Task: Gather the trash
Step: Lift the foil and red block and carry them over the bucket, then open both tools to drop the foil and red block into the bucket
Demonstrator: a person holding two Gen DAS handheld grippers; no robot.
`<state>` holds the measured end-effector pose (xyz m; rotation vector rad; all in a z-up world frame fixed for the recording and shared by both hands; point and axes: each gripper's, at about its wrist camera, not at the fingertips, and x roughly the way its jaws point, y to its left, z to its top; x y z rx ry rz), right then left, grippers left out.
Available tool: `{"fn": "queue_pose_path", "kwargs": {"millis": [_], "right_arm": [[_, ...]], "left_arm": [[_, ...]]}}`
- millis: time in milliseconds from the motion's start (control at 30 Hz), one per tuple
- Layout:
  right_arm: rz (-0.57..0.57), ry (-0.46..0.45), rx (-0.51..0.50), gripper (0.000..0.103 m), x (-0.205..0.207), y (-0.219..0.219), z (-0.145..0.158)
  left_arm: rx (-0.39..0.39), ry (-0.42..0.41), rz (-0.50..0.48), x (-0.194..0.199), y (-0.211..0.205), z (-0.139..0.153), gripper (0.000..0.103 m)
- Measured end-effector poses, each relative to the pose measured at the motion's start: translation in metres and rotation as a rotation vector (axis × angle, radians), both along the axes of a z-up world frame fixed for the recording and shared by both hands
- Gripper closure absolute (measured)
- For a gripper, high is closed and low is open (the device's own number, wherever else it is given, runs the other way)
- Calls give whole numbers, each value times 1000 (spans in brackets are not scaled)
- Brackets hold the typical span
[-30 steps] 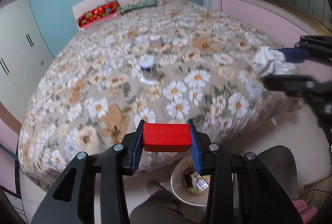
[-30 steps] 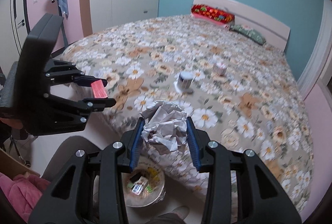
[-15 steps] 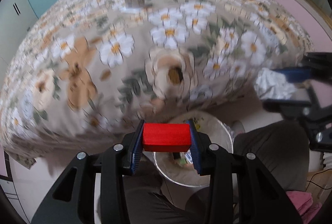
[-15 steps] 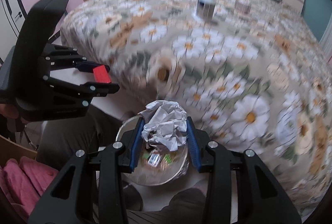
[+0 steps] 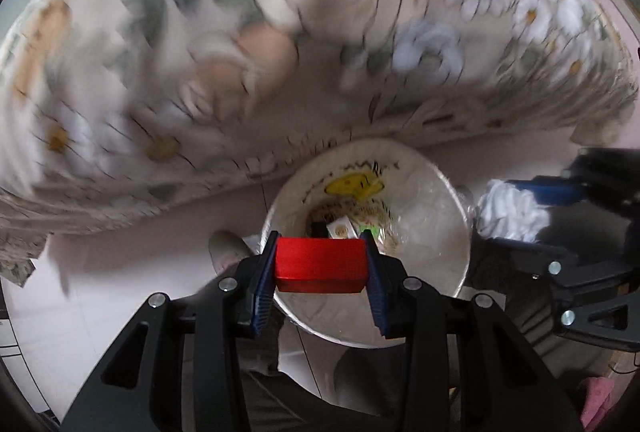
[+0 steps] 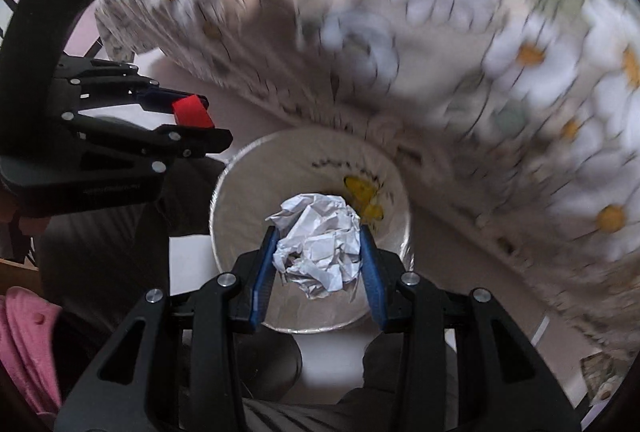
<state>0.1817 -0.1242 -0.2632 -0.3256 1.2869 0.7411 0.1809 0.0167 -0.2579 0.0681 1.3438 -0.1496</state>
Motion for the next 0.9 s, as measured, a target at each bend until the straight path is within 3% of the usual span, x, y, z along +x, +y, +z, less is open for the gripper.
{"fn": "queue_pose_path", "kwargs": {"millis": [333,900], "right_arm": [[-48,141,-51,62,5,-4,-71],[-98,273,-86,62,3,16,-132]], "left_arm": [[-30,133,42,3,-5,-65,61],[-38,291,121,17,-3,-144,61]]}}
